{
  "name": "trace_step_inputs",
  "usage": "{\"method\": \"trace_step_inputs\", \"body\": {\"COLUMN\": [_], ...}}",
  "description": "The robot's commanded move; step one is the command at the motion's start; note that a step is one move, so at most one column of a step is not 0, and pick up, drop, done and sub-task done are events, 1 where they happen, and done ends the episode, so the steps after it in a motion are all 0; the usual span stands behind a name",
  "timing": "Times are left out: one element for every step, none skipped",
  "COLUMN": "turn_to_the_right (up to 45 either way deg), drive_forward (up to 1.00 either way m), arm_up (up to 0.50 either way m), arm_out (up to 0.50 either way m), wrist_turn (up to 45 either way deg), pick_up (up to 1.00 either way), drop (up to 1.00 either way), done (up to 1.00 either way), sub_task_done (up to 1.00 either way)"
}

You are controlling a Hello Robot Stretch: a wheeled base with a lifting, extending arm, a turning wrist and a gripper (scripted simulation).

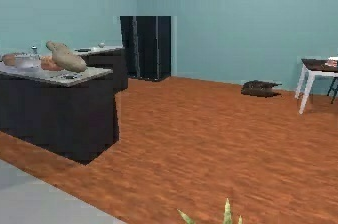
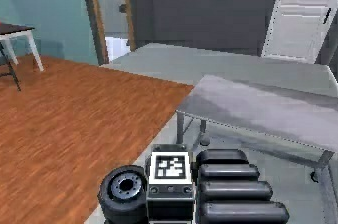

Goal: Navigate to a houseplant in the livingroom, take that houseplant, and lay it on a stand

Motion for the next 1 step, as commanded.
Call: {"method": "trace_step_inputs", "body": {"turn_to_the_right": [45.0], "drive_forward": [0.0], "arm_up": [0.0], "arm_out": [0.0], "wrist_turn": [0.0], "pick_up": [0.0], "drop": [0.0], "done": [0.0], "sub_task_done": [0.0]}}
